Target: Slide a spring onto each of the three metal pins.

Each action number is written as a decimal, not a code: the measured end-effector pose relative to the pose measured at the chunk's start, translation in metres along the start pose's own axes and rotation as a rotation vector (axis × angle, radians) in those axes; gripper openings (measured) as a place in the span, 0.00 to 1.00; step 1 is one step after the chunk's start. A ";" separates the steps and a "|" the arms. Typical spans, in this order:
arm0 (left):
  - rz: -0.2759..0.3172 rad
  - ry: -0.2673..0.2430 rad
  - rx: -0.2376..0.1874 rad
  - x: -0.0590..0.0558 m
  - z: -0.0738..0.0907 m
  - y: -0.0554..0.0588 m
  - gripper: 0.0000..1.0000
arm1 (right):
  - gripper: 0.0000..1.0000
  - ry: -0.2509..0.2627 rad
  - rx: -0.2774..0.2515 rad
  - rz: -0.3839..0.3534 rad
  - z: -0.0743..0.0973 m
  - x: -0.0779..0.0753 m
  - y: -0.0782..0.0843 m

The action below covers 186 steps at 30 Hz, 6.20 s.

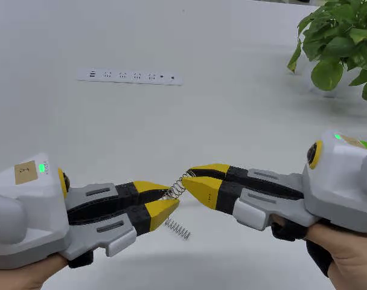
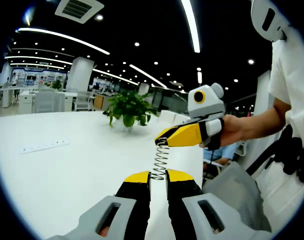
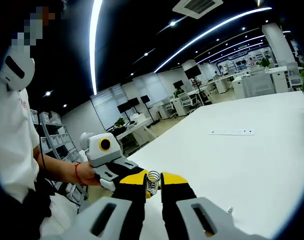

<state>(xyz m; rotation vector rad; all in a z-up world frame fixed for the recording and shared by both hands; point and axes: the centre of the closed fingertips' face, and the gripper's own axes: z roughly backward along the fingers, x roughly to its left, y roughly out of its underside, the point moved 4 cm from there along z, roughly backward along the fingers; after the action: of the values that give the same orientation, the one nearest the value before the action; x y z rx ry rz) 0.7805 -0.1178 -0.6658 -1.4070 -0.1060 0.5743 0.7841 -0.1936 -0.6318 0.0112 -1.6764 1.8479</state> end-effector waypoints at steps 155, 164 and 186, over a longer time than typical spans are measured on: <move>-0.134 -0.056 0.109 0.010 0.024 0.038 0.25 | 0.12 -0.505 1.147 0.888 -0.039 0.005 0.013; -0.138 -0.120 0.131 0.032 0.051 0.048 0.40 | 0.12 -0.437 1.132 0.866 -0.046 -0.010 0.007; -0.117 -0.142 0.171 0.059 0.067 0.070 0.91 | 0.12 -0.318 1.143 0.817 -0.072 -0.058 0.020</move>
<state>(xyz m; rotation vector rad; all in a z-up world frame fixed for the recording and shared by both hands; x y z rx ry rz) 0.7827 -0.0282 -0.7355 -1.1859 -0.2458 0.5722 0.8495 -0.1545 -0.6867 0.1133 -0.5414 3.3348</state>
